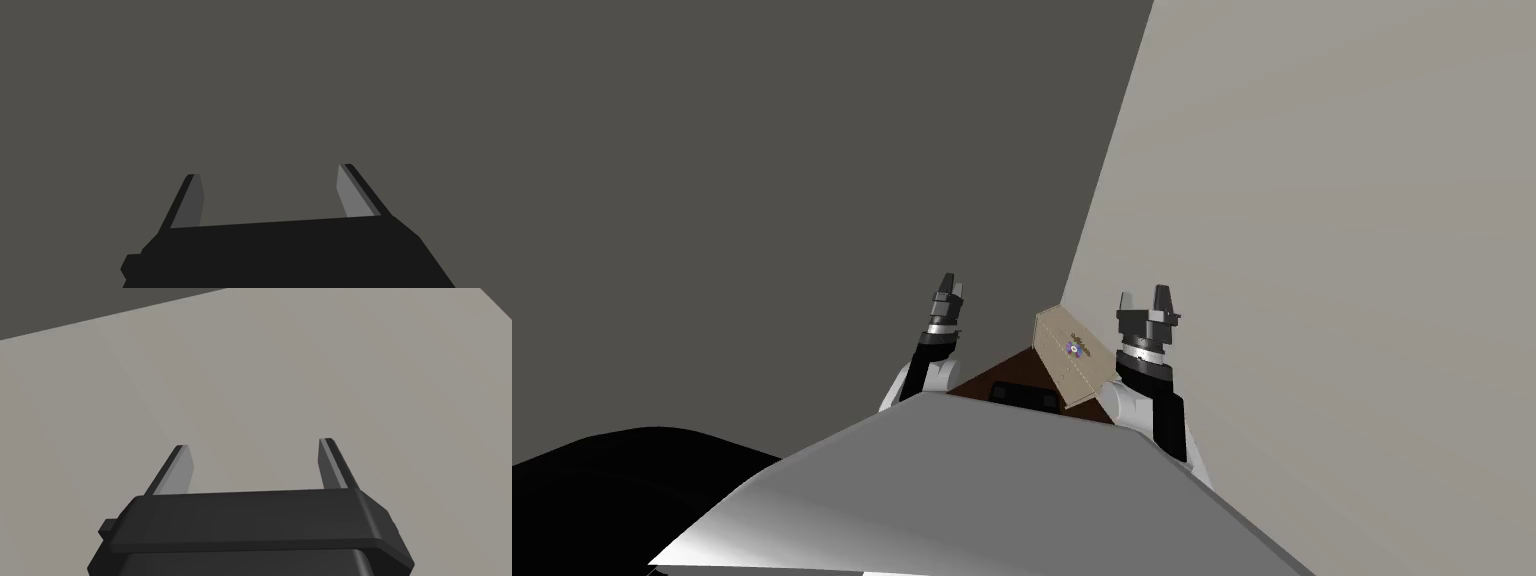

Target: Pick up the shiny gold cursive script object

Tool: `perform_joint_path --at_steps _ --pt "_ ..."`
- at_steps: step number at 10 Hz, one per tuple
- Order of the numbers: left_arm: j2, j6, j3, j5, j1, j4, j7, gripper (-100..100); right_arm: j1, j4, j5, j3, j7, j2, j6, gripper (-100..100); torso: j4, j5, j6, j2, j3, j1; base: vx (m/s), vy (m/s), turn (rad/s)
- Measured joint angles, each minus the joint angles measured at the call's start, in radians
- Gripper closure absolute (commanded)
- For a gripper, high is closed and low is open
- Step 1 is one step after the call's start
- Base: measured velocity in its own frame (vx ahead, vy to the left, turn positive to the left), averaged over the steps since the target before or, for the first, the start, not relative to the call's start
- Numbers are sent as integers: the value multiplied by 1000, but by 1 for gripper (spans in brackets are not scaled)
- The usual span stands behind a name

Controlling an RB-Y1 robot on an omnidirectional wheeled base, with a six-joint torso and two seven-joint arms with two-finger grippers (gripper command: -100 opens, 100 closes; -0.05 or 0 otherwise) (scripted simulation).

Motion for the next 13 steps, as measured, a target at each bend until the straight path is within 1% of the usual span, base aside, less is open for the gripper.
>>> perform_joint_path --at_steps 1,2,3,4,5,7,9,10,11,12,13 --pt "0 0 0 0 0 0 0 0 -4 19 8 -7 7 -23 2 -100 0 0 0 -1 -1 1 58 44 157" --pt "0 0 0 0 0 0 0 0 1 38 18 -14 16 -48 3 -100 -1 0 0 -3 -2 2 78 40 143" --pt "0 0 0 0 0 0 0 0 -2 58 26 -27 24 -73 10 -100 -1 0 0 -5 -3 2 96 31 213" --pt "0 0 0 0 0 0 0 0 -4 87 39 -37 34 -94 13 -100 -1 0 0 -6 -4 2 91 24 224" --pt "0 0 0 0 0 0 0 0 -11 117 52 -50 44 -117 21 -100 -1 0 0 -6 -4 1 93 10 226" --pt "0 0 0 0 0 0 0 0 1 194 93 -58 77 -151 9 -100 -2 0 0 -7 -4 1 111 24 254" --pt "0 0 0 0 0 0 0 0 -9 266 134 -80 103 -196 28 -100 -2 0 -1 -8 -5 2 110 27 297" --pt "0 0 0 0 0 0 0 0 -12 289 162 -81 121 -211 45 -100 -2 1 0 -8 -5 2 83 10 53" --pt "0 0 0 0 0 0 0 0 1 310 172 -85 128 -222 43 -100 -2 0 1 -6 -4 2 66 18 164" --pt "0 0 0 0 0 0 0 0 -3 346 189 -89 137 -236 36 -100 -1 0 0 -5 -3 2 45 10 122" --pt "0 0 0 0 0 0 0 0 -9 363 198 -92 141 -246 44 -100 -1 1 0 -4 -2 2 55 17 228"
